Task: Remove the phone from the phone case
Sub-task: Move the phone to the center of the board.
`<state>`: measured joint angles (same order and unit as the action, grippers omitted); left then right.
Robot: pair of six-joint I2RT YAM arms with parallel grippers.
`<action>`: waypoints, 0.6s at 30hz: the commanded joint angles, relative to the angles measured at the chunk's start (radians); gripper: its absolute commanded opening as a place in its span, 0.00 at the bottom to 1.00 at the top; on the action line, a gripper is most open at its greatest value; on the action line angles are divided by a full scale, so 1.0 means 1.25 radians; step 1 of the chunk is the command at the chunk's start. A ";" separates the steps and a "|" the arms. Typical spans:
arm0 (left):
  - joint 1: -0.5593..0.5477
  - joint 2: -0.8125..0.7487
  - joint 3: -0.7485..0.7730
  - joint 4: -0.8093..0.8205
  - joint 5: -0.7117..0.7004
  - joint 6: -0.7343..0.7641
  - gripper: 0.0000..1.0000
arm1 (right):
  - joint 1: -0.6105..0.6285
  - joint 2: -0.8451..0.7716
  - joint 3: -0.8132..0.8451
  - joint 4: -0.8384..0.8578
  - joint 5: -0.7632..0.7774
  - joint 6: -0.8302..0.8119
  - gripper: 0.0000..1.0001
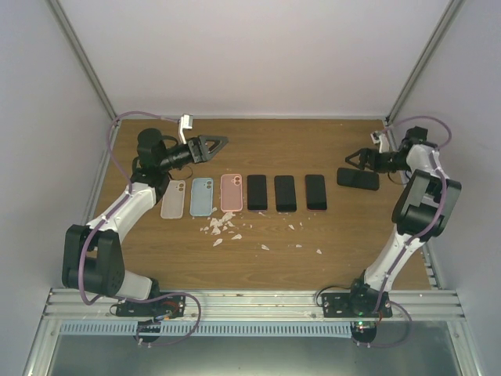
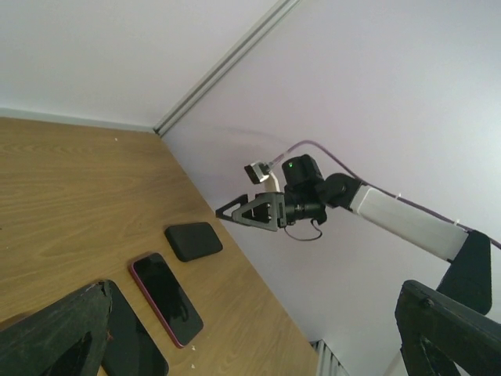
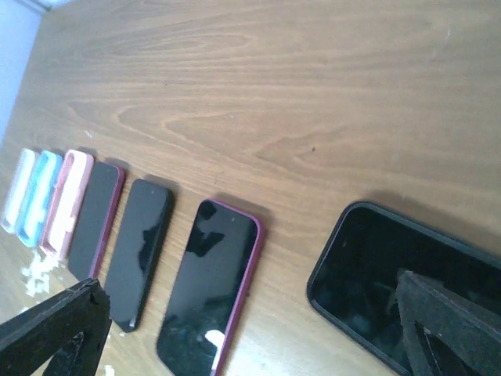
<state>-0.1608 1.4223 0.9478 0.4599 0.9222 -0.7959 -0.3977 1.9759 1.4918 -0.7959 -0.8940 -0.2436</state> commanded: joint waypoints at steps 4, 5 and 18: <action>0.006 -0.003 -0.011 0.048 -0.002 0.004 0.99 | -0.001 0.107 0.197 -0.205 0.086 -0.346 0.99; 0.006 -0.006 -0.011 0.045 -0.002 0.006 0.99 | -0.001 0.122 0.224 -0.202 0.104 -0.348 1.00; 0.008 -0.013 -0.013 0.041 -0.003 0.009 0.99 | -0.001 0.285 0.389 -0.140 0.159 -0.278 1.00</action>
<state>-0.1558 1.4223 0.9474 0.4599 0.9222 -0.7952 -0.3977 2.2749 1.9533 -0.9981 -0.7200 -0.6113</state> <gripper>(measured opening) 0.990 0.995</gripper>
